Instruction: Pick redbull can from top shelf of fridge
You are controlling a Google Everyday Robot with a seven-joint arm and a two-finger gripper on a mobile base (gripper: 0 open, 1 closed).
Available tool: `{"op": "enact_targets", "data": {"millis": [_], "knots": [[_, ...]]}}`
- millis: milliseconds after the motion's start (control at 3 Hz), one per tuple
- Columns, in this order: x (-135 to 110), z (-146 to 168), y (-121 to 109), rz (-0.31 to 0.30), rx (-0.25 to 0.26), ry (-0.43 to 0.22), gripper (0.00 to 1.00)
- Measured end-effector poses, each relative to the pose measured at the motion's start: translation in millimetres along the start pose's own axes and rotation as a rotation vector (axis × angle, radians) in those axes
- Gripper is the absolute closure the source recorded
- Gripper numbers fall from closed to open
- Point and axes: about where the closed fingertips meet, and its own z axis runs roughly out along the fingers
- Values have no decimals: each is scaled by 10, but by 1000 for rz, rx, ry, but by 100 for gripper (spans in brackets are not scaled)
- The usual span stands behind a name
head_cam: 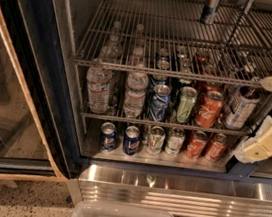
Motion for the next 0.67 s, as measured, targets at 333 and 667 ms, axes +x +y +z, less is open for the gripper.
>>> {"op": "enact_targets", "data": {"millis": [333, 667], "knots": [[-83, -136, -123, 54, 77, -102, 0], [-121, -16, -147, 80, 91, -175, 0]]}}
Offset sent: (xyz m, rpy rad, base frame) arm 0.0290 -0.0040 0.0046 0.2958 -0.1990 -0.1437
